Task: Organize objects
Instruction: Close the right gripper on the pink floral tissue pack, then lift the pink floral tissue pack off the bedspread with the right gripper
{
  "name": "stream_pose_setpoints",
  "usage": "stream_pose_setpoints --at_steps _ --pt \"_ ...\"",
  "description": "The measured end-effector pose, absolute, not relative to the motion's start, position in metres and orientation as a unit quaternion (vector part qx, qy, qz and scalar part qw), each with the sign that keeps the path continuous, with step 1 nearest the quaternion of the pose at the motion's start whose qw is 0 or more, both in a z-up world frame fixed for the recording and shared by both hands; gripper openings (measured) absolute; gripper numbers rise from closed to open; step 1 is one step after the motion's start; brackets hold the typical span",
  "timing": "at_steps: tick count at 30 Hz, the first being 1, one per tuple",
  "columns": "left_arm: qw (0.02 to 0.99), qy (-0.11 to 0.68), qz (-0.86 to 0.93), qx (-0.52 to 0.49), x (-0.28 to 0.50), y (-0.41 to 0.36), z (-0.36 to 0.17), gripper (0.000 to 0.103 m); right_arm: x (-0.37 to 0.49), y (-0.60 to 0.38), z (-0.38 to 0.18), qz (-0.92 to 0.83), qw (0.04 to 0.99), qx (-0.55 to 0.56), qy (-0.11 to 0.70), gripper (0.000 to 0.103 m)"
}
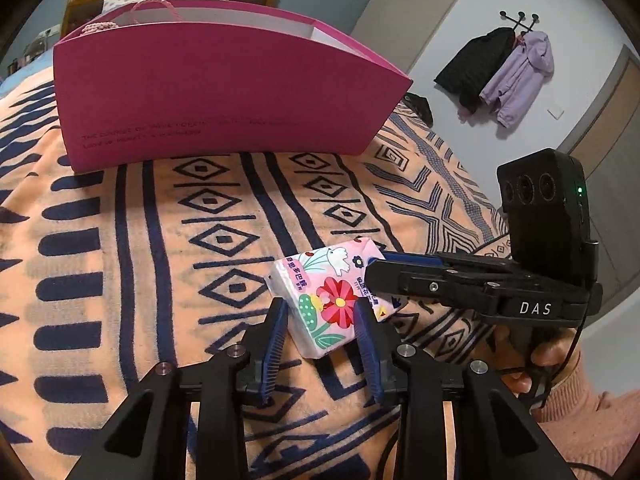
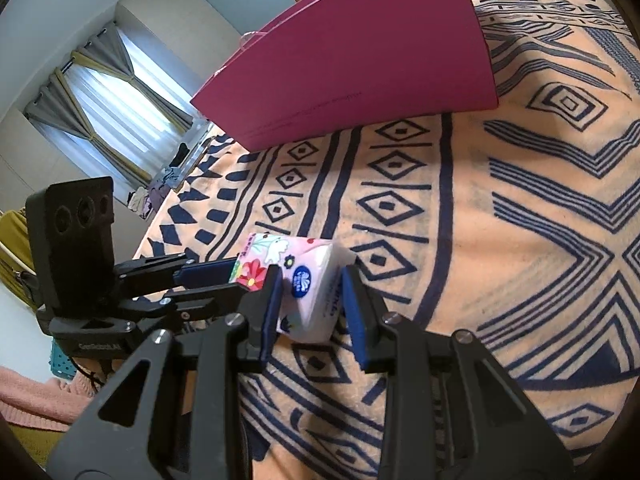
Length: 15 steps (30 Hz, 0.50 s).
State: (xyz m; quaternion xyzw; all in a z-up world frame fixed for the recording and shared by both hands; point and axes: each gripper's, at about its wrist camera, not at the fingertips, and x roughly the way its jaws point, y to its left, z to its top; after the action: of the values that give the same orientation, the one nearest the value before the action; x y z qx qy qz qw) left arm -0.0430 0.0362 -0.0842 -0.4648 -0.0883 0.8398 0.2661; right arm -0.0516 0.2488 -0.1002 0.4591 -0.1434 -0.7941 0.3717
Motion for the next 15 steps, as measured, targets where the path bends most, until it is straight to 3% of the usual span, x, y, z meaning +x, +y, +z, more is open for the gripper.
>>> stream_pose_setpoints --at_steps 15 --pt "0.266 -0.070 0.852 -0.446 -0.043 0.047 -0.069 0.034 -0.046 0.245 -0.086 -0.813 0.365 0.437 -0.125 0.034"
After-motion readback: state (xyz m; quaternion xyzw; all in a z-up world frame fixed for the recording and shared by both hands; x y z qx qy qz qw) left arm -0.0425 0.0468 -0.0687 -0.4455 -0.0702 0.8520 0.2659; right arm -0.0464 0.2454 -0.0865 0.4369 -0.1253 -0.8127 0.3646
